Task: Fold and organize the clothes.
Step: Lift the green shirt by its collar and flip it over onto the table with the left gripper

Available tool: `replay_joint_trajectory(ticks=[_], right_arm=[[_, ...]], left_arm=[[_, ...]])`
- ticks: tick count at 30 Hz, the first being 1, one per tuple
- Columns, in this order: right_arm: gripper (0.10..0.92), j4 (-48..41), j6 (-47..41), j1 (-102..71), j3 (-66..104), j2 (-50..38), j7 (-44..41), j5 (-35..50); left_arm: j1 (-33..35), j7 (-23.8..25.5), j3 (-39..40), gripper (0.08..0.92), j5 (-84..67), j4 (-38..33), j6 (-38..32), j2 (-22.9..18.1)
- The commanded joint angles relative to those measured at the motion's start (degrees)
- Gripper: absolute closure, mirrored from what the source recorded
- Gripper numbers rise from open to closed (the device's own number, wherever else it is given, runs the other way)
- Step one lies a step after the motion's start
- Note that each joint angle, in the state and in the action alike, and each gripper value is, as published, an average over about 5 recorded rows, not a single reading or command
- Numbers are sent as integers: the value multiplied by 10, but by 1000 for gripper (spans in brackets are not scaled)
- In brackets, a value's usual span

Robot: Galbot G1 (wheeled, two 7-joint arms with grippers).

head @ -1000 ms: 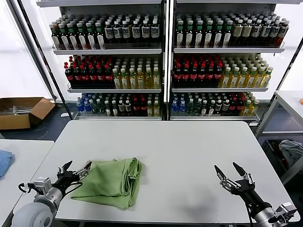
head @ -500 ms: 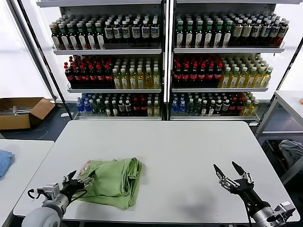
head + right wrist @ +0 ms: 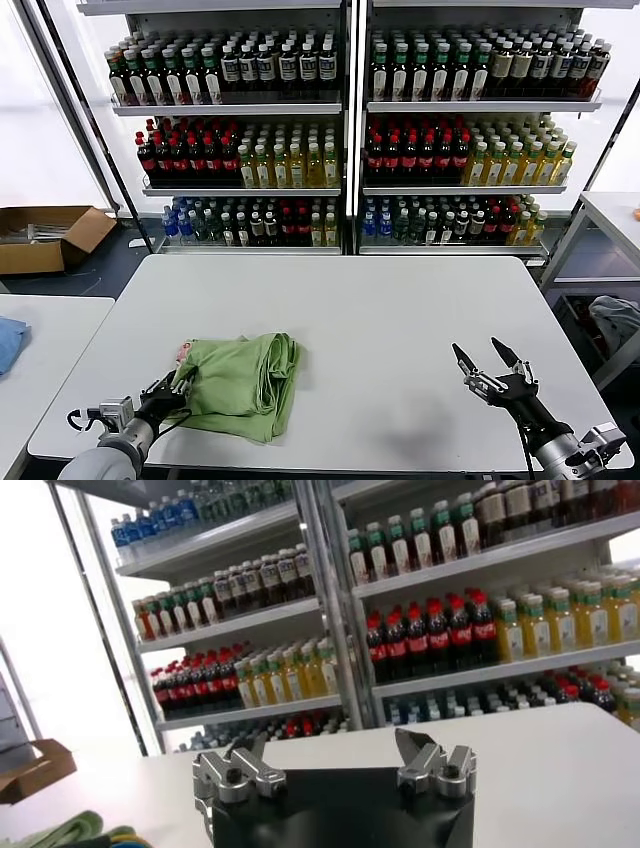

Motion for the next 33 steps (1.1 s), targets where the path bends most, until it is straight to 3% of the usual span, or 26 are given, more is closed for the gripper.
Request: replay_joint_trajectory(ticks=[1, 8, 15, 26, 29, 33], right_arm=[[203, 0, 0, 1, -2, 0, 0, 0], [203, -3, 0, 11, -6, -1, -1, 3], [203, -7, 3, 15, 0, -2, -3, 13], [203, -12, 5, 19, 4, -15, -4, 27], [203, -14, 6, 23, 1, -15, -4, 28], [203, -17, 5, 25, -3, -12, -4, 34]], left_arm=[[3, -10, -5, 710, 27, -5, -29, -2], [-1, -14, -63, 885, 58, -31, -61, 19], [10, 4, -198, 898, -23, -34, -46, 84], [27, 43, -369, 898, -95, 74, -37, 220], [26, 39, -371, 898, -96, 65, -28, 224], [11, 22, -314, 898, -68, 20, -13, 185]])
